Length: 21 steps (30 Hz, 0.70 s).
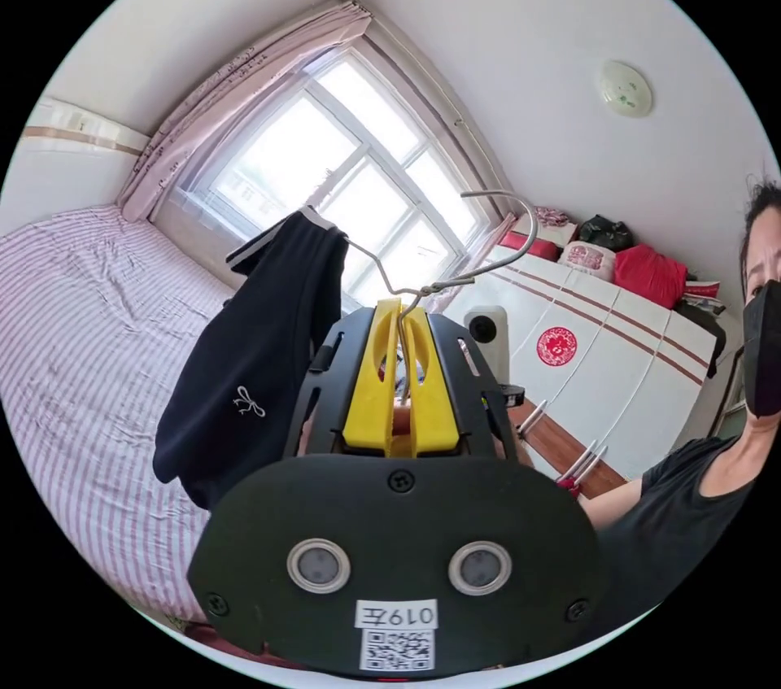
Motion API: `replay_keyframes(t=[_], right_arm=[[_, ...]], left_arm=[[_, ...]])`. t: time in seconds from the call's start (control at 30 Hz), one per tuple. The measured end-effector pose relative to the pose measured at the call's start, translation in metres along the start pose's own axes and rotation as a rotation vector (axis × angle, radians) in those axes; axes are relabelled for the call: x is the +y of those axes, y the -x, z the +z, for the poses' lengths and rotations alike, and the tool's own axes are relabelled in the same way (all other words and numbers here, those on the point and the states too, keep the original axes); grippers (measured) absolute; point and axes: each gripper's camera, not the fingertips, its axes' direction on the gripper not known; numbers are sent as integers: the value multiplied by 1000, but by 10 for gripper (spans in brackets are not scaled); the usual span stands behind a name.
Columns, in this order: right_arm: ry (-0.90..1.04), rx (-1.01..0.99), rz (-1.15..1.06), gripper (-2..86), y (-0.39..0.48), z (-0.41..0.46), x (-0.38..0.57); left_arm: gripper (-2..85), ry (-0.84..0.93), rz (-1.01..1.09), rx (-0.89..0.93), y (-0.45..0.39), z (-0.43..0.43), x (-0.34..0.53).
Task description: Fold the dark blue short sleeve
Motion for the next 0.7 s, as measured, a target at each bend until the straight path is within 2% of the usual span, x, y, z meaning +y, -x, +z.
replay_keyframes(t=[0.07, 0.13, 0.4, 0.7], right_arm=[[-6, 51, -5, -5, 12, 5, -7], [-1, 113, 15, -8, 29, 14, -19], [136, 381, 70, -10, 95, 48, -60], [253, 814, 16, -10, 205, 81, -102]], left_arm=[[3, 31, -68, 120, 24, 4, -6], [4, 60, -84, 150, 34, 6, -12], [12, 310, 190, 19, 17, 15, -57], [17, 488, 316, 244, 44, 10, -93]])
